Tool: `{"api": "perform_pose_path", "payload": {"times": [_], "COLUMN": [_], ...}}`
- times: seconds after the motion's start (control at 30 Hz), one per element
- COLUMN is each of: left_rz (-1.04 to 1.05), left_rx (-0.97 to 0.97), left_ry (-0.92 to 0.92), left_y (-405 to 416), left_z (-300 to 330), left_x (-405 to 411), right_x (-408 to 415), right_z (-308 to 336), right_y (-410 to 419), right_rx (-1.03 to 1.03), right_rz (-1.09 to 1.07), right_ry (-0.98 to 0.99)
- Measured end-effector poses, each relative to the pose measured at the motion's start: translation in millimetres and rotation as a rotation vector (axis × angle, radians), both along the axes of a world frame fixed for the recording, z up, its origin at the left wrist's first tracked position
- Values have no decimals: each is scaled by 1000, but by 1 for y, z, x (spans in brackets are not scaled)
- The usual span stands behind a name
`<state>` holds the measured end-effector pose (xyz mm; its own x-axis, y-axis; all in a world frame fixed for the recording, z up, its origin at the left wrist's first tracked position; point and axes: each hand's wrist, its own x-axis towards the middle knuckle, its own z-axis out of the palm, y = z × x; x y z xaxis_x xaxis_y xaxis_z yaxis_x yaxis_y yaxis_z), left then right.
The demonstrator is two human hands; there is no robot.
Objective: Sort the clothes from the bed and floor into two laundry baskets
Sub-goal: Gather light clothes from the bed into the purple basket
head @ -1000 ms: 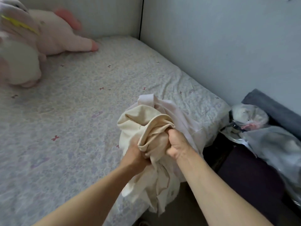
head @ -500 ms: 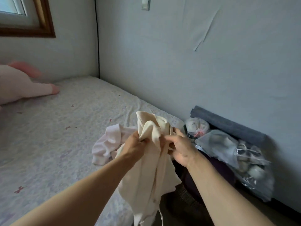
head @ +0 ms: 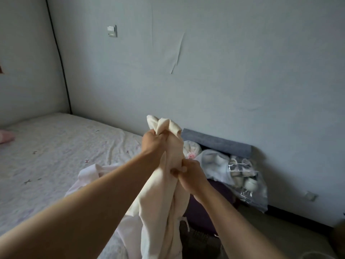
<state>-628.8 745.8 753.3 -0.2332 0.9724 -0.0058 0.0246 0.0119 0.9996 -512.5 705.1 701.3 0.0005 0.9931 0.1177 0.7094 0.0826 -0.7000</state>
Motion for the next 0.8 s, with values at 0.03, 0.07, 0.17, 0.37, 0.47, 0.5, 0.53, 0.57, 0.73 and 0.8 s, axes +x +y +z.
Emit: {"api": "perform_pose_path", "payload": {"times": [0.03,0.07,0.17,0.37,0.47,0.5,0.53,0.57,0.73,0.8], "left_rz": [-3,-9,-29,-195,-270,-302,-352,-427,-761,-613], "left_rx": [4,3,-13,-88,-27,-48,-86,-121,-45,-6], "left_ry": [3,9,76,326,418,365,285,201,198,537], "left_y": [-3,-5,-11,-42,-51,-55,-59,-63,-87,-92], "left_z": [4,6,7,7,5,7,10,12,23,30], "left_x": [9,18,36,81,101,105,108,110,131,151], "right_x": [9,18,45,70,86,93,100,108,139,151], "right_z": [1,5,23,46,58,63,68,73,116,136], "right_y": [-2,-6,-17,-14,-24,-28,-32,-35,-43,-46], "right_rx": [33,55,51,-2,26,47,73,90,173,245], "right_rz": [-30,-75,-166,-240,-236,-212,-192,-194,-204,-150], "right_ry": [-12,1,366,942,1111,1140,1165,1216,1318,1367]}}
